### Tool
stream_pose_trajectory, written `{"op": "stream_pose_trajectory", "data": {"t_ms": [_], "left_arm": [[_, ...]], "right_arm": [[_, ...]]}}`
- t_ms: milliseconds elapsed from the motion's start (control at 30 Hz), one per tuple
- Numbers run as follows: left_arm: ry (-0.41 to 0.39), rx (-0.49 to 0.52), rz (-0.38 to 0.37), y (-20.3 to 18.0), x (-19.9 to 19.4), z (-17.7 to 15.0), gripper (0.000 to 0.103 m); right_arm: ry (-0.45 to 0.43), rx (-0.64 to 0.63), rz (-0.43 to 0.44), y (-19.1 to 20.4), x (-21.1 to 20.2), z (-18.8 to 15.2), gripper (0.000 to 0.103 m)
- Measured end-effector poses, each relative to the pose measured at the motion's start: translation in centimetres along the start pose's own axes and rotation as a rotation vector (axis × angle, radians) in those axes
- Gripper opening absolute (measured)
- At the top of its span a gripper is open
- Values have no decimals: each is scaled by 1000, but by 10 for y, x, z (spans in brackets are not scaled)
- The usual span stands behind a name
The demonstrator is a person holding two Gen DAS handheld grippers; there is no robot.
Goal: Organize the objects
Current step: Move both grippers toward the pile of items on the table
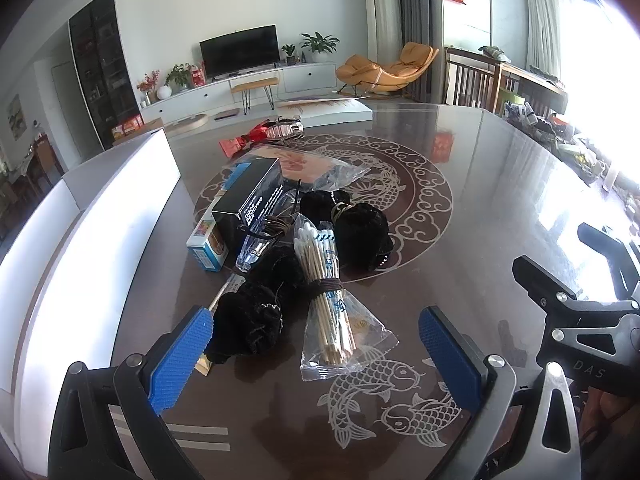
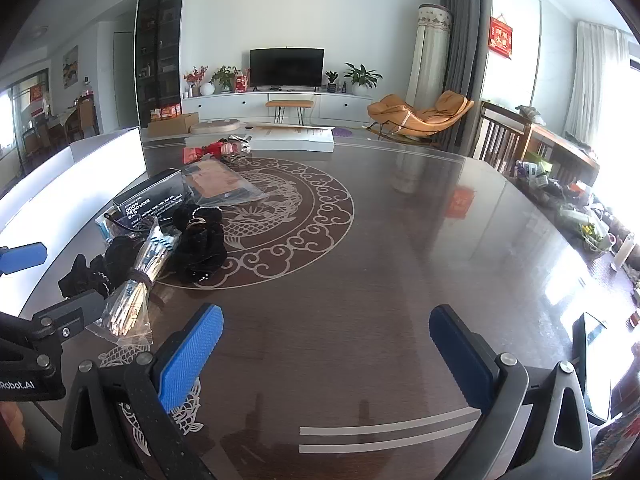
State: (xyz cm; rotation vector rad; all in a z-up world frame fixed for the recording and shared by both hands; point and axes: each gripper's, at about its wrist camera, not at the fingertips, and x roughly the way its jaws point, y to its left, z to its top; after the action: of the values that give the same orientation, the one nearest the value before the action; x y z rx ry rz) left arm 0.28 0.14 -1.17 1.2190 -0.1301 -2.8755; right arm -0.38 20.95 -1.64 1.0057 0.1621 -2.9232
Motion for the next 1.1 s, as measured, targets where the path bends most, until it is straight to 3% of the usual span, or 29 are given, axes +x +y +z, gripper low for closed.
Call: {"op": "stream_pose_trajectory", "data": {"t_ms": [733,1100], "left_arm": [[38,5,4,3,9,-3,103],[96,-6,35,21,20,-21,103]], "right_arm": [[16,-29,23,7,4,-3,103],[45,-49,47,14,11,-6,103]]}}
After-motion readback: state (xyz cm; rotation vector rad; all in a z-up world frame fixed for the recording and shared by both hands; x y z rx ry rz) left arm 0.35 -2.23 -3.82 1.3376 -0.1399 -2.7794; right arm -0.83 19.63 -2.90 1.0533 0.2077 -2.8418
